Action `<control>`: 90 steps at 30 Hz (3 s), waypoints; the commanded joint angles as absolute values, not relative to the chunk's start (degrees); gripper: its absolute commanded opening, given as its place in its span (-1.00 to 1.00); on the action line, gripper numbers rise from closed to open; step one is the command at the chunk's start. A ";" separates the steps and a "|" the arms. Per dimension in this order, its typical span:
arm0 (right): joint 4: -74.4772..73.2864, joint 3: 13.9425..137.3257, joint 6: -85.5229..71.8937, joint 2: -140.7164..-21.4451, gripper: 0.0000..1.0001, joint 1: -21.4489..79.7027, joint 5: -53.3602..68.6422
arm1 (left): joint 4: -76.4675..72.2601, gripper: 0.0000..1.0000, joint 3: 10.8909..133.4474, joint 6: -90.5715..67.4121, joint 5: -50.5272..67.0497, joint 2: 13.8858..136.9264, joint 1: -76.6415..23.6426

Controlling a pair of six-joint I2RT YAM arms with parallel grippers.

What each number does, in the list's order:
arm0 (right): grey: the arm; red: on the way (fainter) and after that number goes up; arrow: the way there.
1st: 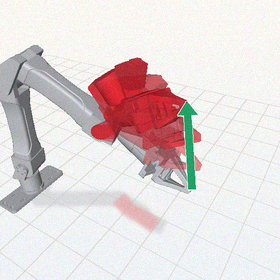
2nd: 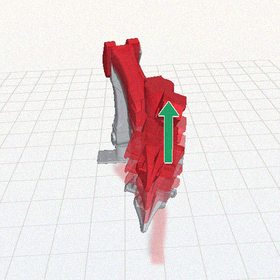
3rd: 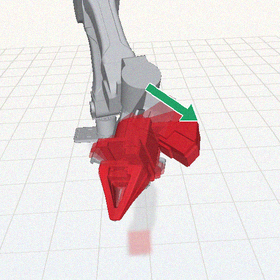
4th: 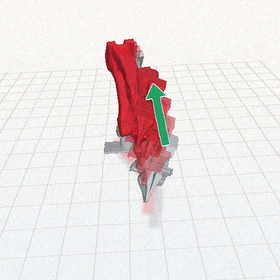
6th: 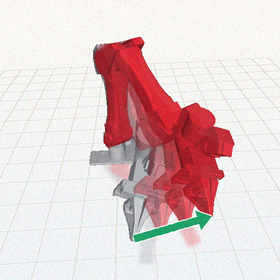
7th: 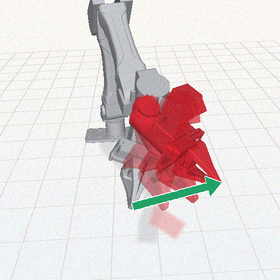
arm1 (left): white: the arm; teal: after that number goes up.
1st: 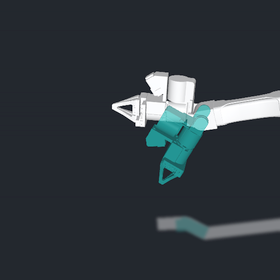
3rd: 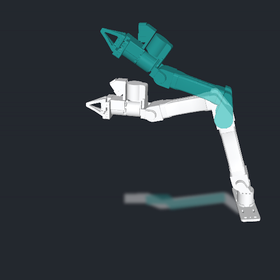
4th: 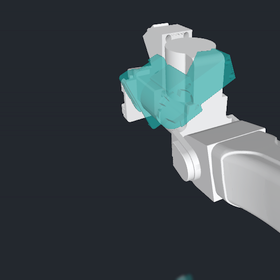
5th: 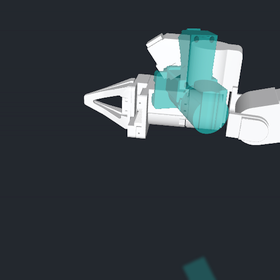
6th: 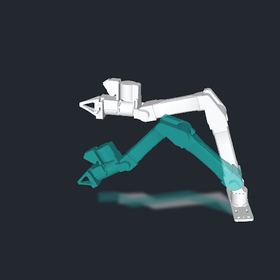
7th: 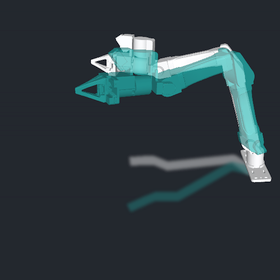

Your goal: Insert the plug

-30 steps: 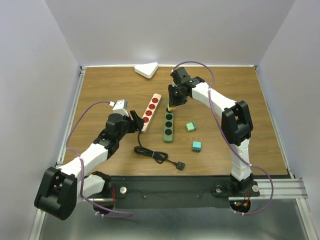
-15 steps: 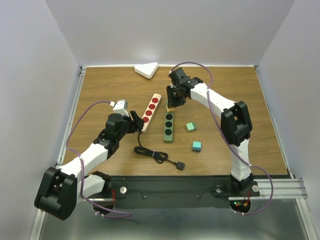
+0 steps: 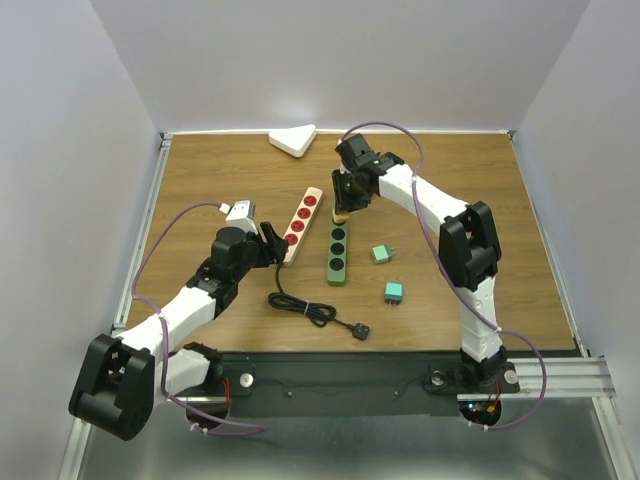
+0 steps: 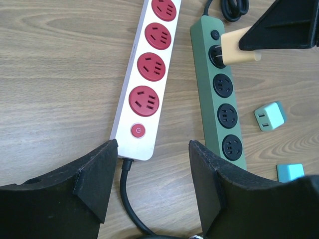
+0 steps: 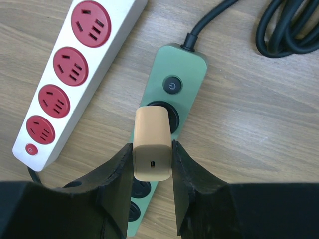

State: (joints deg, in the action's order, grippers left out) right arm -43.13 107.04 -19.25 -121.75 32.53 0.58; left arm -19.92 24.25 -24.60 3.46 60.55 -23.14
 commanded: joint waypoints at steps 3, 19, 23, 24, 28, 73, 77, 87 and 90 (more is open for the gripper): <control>-43.94 110.30 -19.51 -123.66 -0.99 33.05 -0.52 | -21.09 0.40 26.63 -23.56 3.96 58.89 -22.94; -53.43 114.34 -23.20 -124.89 -0.99 33.92 -6.68 | -21.71 0.40 26.45 -23.82 5.62 57.83 -22.94; -55.10 115.22 -24.08 -124.37 -0.99 34.19 -8.52 | -22.06 0.40 26.46 -23.99 6.42 57.40 -22.94; -55.19 115.14 -24.26 -124.10 -0.99 34.19 -8.70 | -22.15 0.40 26.37 -23.99 6.50 57.22 -22.94; -55.98 116.18 -24.35 -124.36 -0.99 34.19 -8.96 | -22.06 0.40 26.37 -23.99 6.68 56.78 -22.94; -62.23 131.04 -26.19 -131.49 -0.99 35.68 -8.17 | -21.88 0.41 26.10 -23.64 7.29 54.93 -23.03; -62.40 131.66 -26.10 -131.22 -0.99 35.68 -8.70 | -21.71 0.41 26.19 -23.73 7.21 54.84 -23.03; -62.75 129.73 -26.63 -131.31 -0.99 35.51 -8.44 | -21.71 0.41 26.02 -23.64 7.38 54.67 -23.03; -62.84 128.94 -26.54 -131.40 -0.99 35.51 -9.23 | -21.97 0.41 25.93 -23.64 7.47 54.84 -23.03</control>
